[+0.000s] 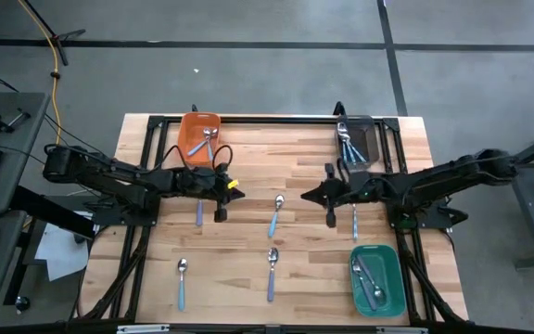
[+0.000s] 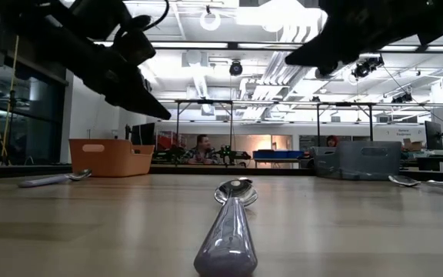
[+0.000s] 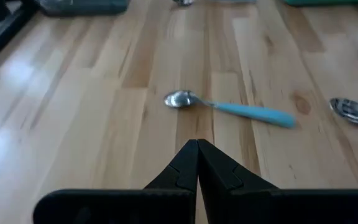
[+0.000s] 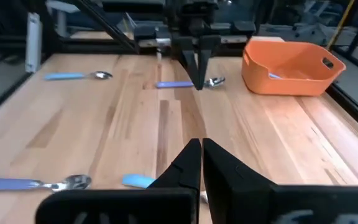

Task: Sort silverware by color (type)
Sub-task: Put the purple spoon into the green bin

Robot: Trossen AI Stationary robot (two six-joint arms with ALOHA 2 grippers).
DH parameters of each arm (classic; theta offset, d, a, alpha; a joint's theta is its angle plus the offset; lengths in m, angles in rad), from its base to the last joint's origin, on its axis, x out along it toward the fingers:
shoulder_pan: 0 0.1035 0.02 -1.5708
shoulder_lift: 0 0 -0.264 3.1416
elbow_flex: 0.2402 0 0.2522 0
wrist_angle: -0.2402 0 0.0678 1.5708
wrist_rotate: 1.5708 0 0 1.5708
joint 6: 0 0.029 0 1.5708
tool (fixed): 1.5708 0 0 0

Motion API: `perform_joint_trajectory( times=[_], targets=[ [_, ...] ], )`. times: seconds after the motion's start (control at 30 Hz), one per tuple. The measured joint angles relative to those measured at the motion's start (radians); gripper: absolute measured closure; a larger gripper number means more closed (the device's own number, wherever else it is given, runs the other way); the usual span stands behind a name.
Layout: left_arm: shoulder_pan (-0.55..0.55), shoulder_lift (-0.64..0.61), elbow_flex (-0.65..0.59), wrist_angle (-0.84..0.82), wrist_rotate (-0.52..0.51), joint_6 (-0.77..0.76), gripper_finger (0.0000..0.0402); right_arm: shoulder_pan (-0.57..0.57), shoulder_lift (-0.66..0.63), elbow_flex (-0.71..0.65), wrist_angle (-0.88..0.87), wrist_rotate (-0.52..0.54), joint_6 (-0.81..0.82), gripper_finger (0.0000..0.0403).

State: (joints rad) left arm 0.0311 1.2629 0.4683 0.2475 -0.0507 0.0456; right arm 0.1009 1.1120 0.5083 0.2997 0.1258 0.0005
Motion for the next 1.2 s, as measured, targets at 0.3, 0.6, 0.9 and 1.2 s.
perform_joint_trajectory(
  times=[0.3,0.6,0.9,1.2],
  targets=[
    [-0.098,0.000,0.155,-0.494,-0.116,-0.147,0.0347,0.046,0.086,0.000,0.058,0.062,0.036,0.0402],
    [-0.120,0.000,0.208,-0.825,-0.120,-0.361,0.0322,0.051,0.089,0.000,0.052,0.054,0.020,0.0402],
    [-0.120,-0.041,0.146,-0.793,-0.090,-0.380,0.0348,0.090,-0.060,0.000,-0.049,0.116,-0.045,0.0402],
    [-0.127,-0.171,0.141,-0.885,0.011,-0.496,0.0379,0.118,-0.219,0.001,-0.156,0.112,-0.054,0.0402]
  ],
)
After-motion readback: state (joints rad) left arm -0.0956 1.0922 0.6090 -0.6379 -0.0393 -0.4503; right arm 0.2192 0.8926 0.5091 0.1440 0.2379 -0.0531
